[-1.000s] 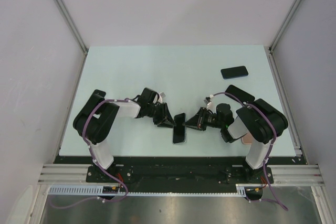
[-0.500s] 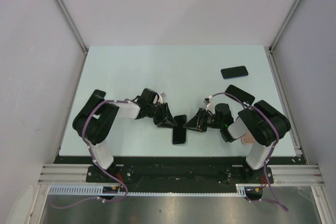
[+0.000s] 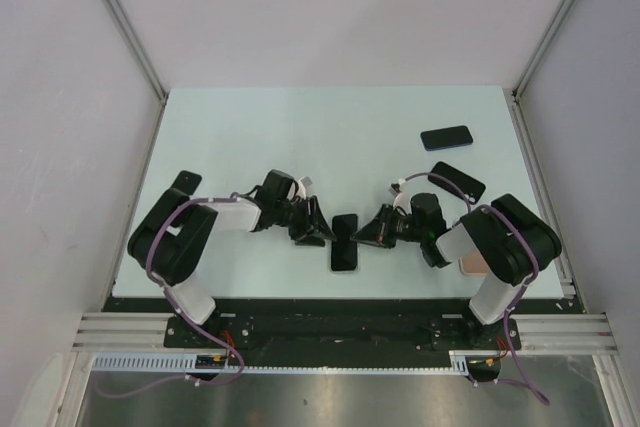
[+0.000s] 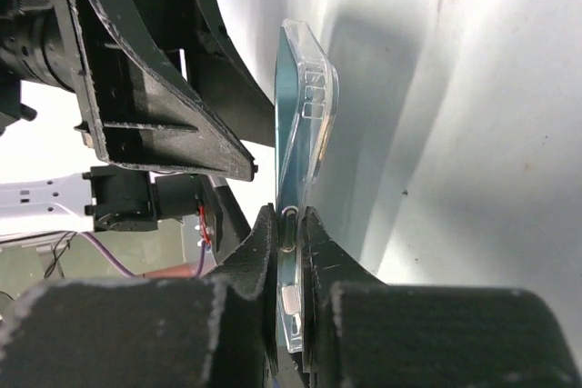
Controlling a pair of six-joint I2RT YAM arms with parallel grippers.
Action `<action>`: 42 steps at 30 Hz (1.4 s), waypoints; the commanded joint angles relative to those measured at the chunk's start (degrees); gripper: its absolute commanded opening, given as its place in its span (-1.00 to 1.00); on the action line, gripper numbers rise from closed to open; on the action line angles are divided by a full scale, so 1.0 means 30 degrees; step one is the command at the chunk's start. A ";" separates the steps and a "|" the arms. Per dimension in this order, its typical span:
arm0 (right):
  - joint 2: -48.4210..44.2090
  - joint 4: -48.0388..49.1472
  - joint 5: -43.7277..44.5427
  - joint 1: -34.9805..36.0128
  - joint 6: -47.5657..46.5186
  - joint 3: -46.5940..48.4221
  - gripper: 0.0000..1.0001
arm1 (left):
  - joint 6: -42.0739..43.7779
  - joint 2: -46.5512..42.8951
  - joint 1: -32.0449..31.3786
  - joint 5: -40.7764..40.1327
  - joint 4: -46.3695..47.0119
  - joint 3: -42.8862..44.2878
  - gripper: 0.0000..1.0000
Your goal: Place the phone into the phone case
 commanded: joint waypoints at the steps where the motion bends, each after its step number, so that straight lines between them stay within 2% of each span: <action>1: -0.1374 0.2624 -0.2300 -0.0860 0.0741 0.0553 -1.00 | 0.0974 -0.2838 0.0513 0.0348 -0.0166 -0.0338 0.05; 6: -0.2516 0.4618 -0.3243 -0.1477 0.2440 0.0553 -1.00 | 0.1649 -0.4836 0.0632 0.1313 -0.0227 -0.0251 0.18; 13: -0.4478 0.6581 -0.4035 -0.1830 0.4493 0.0553 -1.00 | 0.1883 -0.6127 0.0632 0.2604 0.0593 -0.0046 0.18; 25: -0.5008 0.6173 -0.3743 -0.1303 0.4494 0.0524 -1.00 | 0.0159 -0.6187 -0.0158 0.4917 0.4341 -0.0368 0.08; 28: -0.5008 0.6261 -0.3684 -0.1273 0.4640 0.0495 -1.00 | -0.0748 -0.6186 -0.0364 0.5007 0.5746 -0.0834 -0.05; 31: -0.5211 0.6232 -0.3625 -0.1244 0.4670 0.0437 -1.00 | -0.1133 -0.6215 -0.0364 0.5095 0.6306 -0.0808 -0.31; 32: -0.5213 0.6174 -0.3625 -0.1272 0.4670 0.0436 -0.99 | -0.1163 -0.6215 -0.0364 0.5124 0.6278 -0.0749 -0.45; 34: -0.5330 0.5999 -0.3771 -0.1272 0.4525 0.0407 -0.91 | -0.1192 -0.6186 -0.0364 0.5212 0.6336 -0.0690 -0.59; 35: -0.5330 0.5910 -0.3829 -0.1273 0.4378 0.0436 -0.78 | -0.1221 -0.6157 -0.0364 0.5241 0.6365 -0.0632 -0.71; 38: -0.5359 0.5792 -0.4560 -0.1272 0.3909 0.0233 -0.39 | -0.1572 -0.6127 -0.0364 0.5445 0.7064 -0.0661 -0.92; 41: -0.5389 0.6900 -0.5206 -0.1243 0.4110 -0.0264 -0.03 | -0.2012 -0.6186 -0.0364 0.5621 0.7651 -0.0632 -1.00; 42: -0.5331 0.8646 -0.5439 -0.1214 0.4432 -0.0818 0.03 | -0.2158 -0.6244 -0.0364 0.5680 0.7799 -0.0631 -1.00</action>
